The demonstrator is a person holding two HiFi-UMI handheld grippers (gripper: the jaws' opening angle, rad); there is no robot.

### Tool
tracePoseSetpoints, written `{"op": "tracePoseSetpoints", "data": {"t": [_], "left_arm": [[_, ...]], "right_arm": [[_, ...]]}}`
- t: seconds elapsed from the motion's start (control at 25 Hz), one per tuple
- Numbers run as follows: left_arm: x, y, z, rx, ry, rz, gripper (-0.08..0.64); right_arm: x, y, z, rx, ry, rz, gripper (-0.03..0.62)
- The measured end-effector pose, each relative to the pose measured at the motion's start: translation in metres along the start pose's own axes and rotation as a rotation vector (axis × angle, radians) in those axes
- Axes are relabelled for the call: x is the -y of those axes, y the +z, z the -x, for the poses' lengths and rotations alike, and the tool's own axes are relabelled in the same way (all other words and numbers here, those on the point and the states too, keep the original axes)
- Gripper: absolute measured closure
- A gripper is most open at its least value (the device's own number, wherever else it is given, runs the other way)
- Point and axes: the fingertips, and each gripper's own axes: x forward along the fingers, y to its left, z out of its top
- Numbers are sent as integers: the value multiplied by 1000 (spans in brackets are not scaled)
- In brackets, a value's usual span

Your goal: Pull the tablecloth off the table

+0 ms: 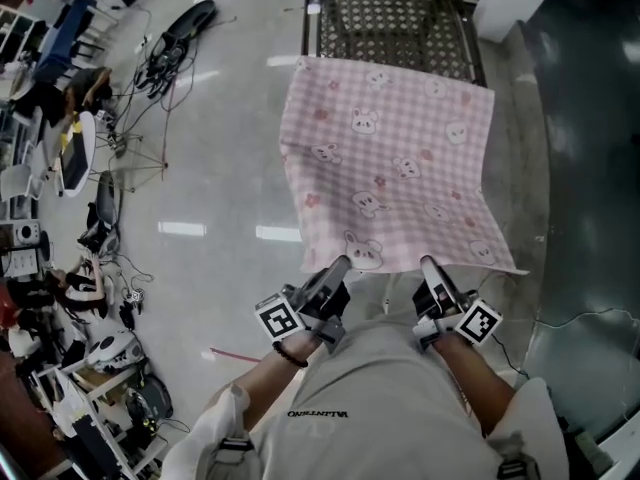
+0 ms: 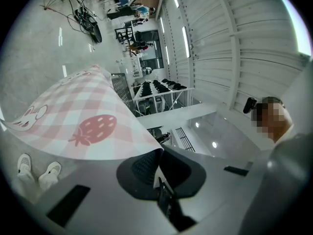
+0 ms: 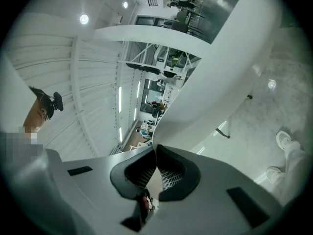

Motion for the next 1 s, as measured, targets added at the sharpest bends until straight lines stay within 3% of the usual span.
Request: {"op": "tracePoseSetpoints", "data": {"t": [0.76,1.0], "left_arm": [[50,-11,31,-12,-32,44,557],[45,-14,40,5,-13,113,557]], "right_arm": [[-29,-15,12,-64,30,-14,581],[-27,-23,9,-97,34,-26,581]]}}
